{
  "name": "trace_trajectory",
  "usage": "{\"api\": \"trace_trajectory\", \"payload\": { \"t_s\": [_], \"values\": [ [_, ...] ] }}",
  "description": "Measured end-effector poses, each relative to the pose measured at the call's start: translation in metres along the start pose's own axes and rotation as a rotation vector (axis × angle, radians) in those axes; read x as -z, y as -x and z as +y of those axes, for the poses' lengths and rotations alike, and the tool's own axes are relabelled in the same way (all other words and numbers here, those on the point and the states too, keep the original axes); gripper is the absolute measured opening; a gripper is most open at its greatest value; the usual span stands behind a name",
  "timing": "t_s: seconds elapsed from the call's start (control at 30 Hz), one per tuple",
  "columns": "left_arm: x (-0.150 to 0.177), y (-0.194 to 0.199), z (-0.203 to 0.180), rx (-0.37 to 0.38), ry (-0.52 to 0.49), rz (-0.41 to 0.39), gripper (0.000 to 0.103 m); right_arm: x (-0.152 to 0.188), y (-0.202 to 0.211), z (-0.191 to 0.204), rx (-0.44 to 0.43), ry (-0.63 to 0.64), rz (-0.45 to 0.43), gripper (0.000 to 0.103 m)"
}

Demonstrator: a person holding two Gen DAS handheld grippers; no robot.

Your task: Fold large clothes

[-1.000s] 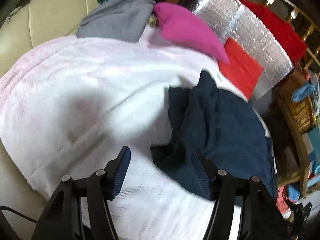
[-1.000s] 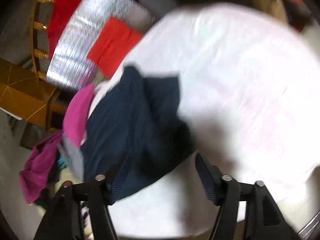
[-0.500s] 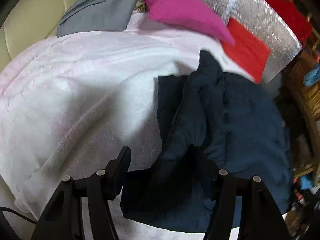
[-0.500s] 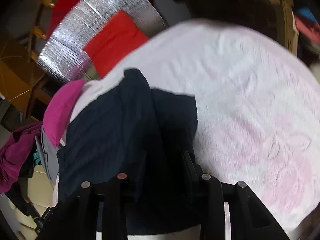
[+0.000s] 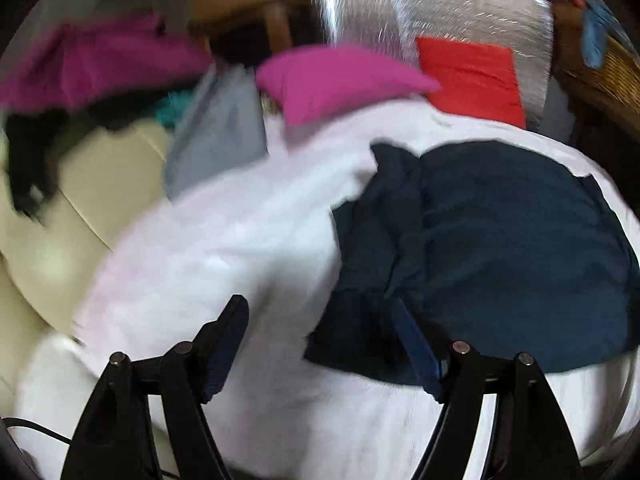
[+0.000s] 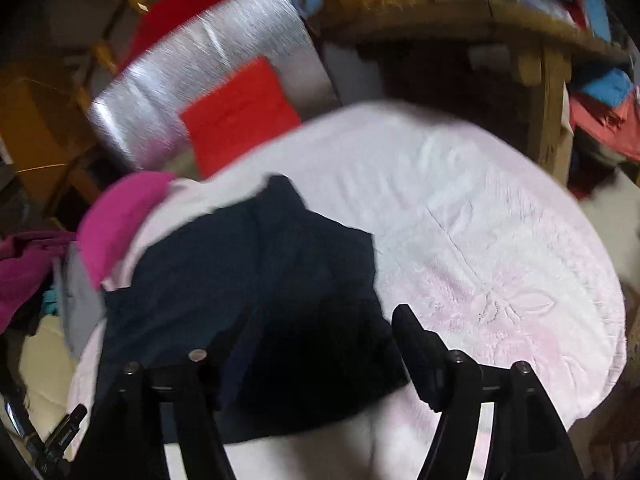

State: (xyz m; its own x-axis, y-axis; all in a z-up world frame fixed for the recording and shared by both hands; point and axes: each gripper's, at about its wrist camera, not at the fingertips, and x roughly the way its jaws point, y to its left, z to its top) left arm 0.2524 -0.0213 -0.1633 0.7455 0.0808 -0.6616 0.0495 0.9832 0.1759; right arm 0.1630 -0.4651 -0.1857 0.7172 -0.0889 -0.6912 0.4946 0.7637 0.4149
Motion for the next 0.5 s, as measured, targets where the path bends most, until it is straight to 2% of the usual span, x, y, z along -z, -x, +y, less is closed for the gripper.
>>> {"api": "trace_trajectory", "payload": {
  "t_s": [0.1,0.2,0.33,0.43,0.5],
  "values": [
    [-0.002,0.054,0.003,-0.054,-0.028,-0.092,0.090,0.009,0.035,0.025,-0.037,0.065,-0.018,0.075],
    [-0.005,0.108,0.011,-0.048,-0.009,-0.185,0.094,0.022,0.073,0.055,-0.044,0.183,-0.042,0.080],
    [-0.009,0.164,0.027,-0.032,0.038,-0.233,0.097,0.037,0.127,0.076,-0.060,0.247,-0.092,0.089],
    [-0.010,0.198,0.034,-0.021,0.064,-0.275,0.098,0.047,0.163,0.087,-0.067,0.275,-0.115,0.091],
    [-0.011,0.216,0.037,-0.003,0.072,-0.291,0.098,0.059,0.191,0.093,-0.040,0.304,-0.141,0.092]
  ]
}}
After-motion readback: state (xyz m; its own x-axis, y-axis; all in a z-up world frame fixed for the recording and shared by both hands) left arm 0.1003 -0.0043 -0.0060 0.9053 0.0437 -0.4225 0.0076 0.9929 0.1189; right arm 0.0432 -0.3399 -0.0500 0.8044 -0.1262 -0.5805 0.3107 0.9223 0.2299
